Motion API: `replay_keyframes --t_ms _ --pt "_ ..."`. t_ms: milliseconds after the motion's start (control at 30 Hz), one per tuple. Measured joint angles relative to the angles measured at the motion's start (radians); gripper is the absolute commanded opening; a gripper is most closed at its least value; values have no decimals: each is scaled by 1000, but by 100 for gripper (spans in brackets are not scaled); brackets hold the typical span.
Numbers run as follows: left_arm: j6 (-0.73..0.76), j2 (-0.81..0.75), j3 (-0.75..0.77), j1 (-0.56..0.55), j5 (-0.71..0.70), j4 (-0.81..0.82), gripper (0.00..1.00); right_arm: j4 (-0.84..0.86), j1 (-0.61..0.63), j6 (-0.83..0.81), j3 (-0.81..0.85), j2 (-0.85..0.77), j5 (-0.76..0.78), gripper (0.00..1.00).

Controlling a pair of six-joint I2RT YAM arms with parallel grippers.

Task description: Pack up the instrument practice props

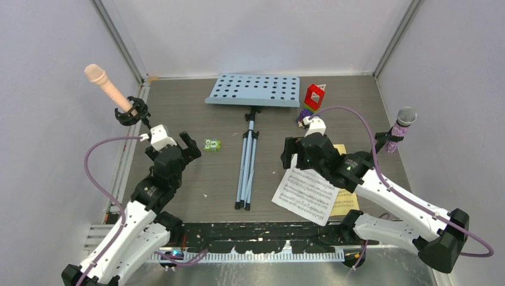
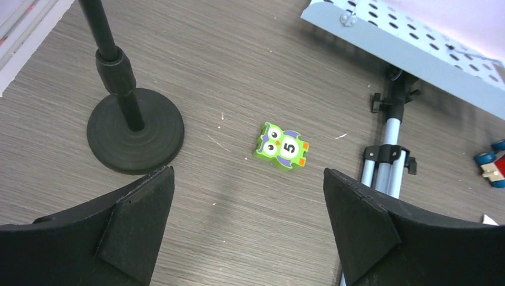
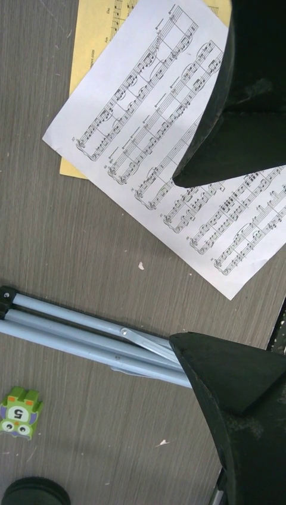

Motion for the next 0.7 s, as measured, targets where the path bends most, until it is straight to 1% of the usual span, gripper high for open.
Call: replay_keyframes --t_ms 33,133,233,333,367,467,567,700 --pt "1 11 3 0 -1 0 95 0 0 0 -5 -3 -3 96" --pt "8 41 27 0 -9 -13 86 -7 0 0 -18 -10 -7 96" --pt "24 42 88 0 -23 -59 84 -15 0 1 -27 -19 -10 95" --pt "43 65 232 0 -56 -135 84 -18 0 2 -27 -25 -11 96" --pt "51 85 304 0 -76 -164 84 -19 0 2 -27 -26 -14 95" --pt "85 137 470 0 -123 -202 86 -20 0 5 -27 -27 -22 96" --pt "137 179 571 0 -172 -220 89 -22 0 6 -27 -29 -26 96" --pt "206 260 668 0 -220 -233 92 -22 0 6 -27 -29 -33 96"
